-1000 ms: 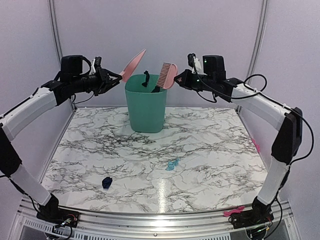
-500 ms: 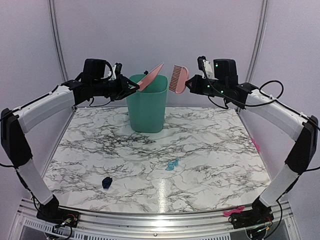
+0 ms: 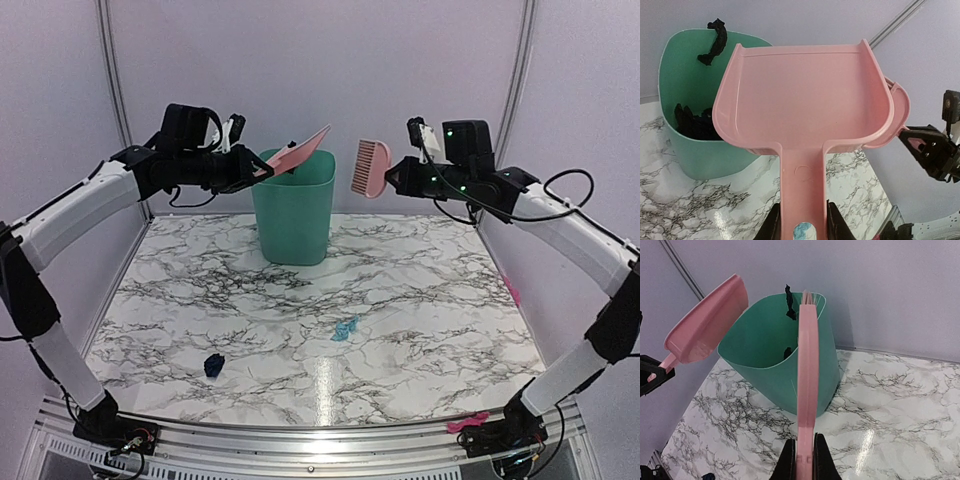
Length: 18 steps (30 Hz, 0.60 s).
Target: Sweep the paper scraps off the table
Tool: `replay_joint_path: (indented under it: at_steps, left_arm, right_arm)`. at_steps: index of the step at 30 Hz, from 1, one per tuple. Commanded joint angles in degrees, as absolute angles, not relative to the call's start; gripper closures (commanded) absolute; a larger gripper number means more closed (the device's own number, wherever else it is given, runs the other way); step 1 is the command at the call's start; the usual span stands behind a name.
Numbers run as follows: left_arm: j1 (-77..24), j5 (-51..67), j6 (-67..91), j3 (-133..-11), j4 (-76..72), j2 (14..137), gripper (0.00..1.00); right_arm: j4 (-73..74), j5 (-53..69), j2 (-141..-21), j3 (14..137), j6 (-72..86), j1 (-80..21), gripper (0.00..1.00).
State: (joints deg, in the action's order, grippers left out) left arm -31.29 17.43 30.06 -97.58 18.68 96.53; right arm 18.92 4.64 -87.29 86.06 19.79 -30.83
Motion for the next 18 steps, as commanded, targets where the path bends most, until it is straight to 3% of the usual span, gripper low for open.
replay_joint_path:
  at_steps: [1,7,14,18]
  left_arm:
    - [-34.94,11.19,18.21,-94.95,28.15,87.55,1.0]
    - [-37.43,1.89,16.01,-85.79,32.47,74.34,1.0]
    - [-40.12,5.25,15.27,-74.68,33.38,63.14,1.0]
    - [-46.13,3.5,14.55,-70.51,33.38,62.35,1.0]
  right_arm:
    - [26.76,3.71,-79.11,84.35,19.09,-30.41,1.0]
    - [34.06,17.85,-74.77,79.58,23.31,-33.12,1.0]
    - [59.33,3.81,-72.93,80.92,28.74,-38.67,1.0]
    - [68.81,4.0,-68.08,75.29,33.87,-39.01,1.0]
